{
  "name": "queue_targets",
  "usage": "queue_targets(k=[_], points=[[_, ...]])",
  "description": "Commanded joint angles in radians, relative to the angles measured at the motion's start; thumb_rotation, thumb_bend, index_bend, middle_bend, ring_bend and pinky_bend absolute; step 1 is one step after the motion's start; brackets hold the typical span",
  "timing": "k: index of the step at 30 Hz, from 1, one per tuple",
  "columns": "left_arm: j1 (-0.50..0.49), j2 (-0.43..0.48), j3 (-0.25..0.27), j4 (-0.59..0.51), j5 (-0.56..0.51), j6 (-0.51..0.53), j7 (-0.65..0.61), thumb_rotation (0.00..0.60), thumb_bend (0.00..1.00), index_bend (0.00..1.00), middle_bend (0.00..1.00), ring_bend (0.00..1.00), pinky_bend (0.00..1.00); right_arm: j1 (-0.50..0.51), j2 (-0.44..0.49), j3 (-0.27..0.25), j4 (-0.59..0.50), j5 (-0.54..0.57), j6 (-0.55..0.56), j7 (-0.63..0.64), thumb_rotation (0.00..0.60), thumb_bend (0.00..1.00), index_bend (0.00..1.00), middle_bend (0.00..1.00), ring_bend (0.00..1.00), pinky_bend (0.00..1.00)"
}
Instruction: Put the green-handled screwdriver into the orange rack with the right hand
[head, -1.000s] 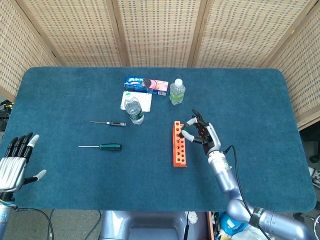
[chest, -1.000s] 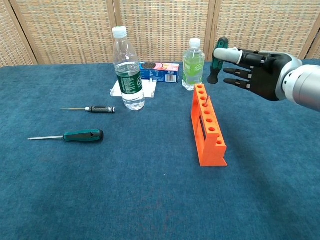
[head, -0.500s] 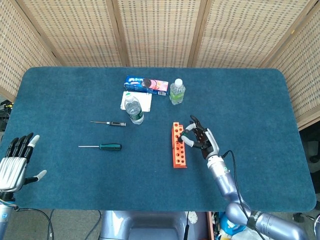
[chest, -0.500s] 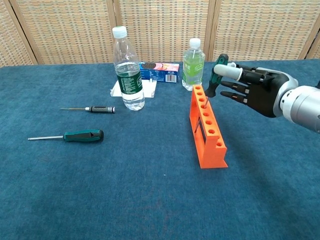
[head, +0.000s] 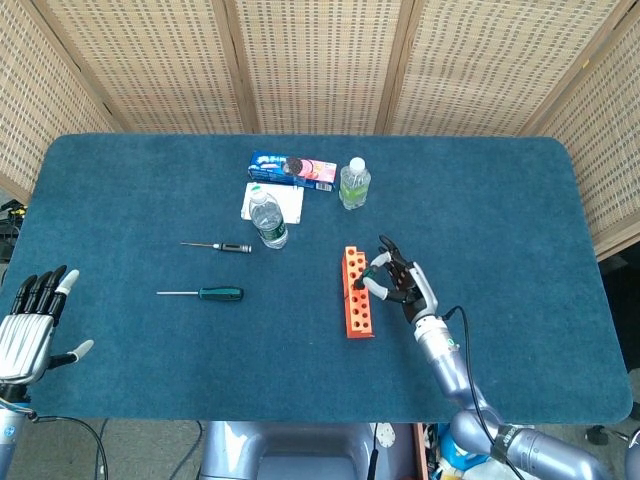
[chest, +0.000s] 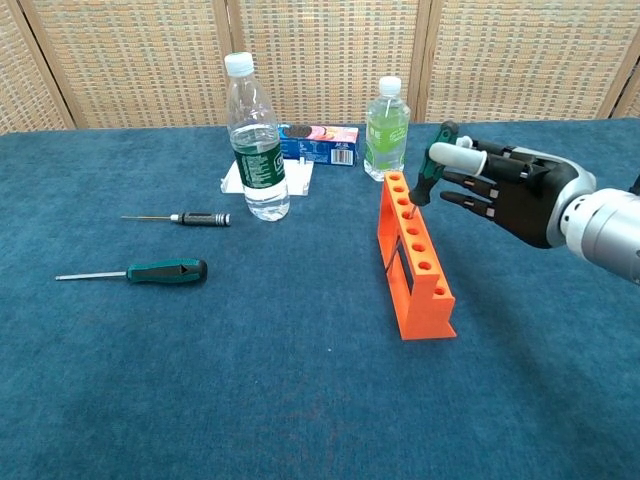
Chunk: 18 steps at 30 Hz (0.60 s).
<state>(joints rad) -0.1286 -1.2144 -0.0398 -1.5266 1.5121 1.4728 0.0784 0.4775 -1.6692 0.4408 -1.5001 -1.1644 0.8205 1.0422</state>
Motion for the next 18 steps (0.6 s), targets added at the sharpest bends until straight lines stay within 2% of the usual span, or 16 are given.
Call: queue_targets(k=[1, 9, 18], points=[[0.000, 0.000, 0.000, 0.000, 0.000, 0.000, 0.000, 0.600, 0.00, 0.00, 0.00, 0.00, 0.00, 0.000, 0.002, -0.005, 0.003, -0.013, 0.005, 0.004, 0.600, 0.22, 0.50, 0.02, 0.00, 0.00], [0.000, 0.001, 0.000, 0.000, 0.001, 0.001, -0.003, 0.600, 0.00, 0.00, 0.00, 0.00, 0.00, 0.001, 0.007, -0.022, 0.005, -0.043, 0.018, 0.019, 0.600, 0.22, 0.37, 0.02, 0.00, 0.00], [0.000, 0.002, 0.000, 0.001, 0.002, 0.003, -0.006, 0.600, 0.00, 0.00, 0.00, 0.00, 0.00, 0.001, 0.015, -0.026, -0.003, -0.050, 0.028, 0.042, 0.600, 0.22, 0.36, 0.02, 0.00, 0.00]])
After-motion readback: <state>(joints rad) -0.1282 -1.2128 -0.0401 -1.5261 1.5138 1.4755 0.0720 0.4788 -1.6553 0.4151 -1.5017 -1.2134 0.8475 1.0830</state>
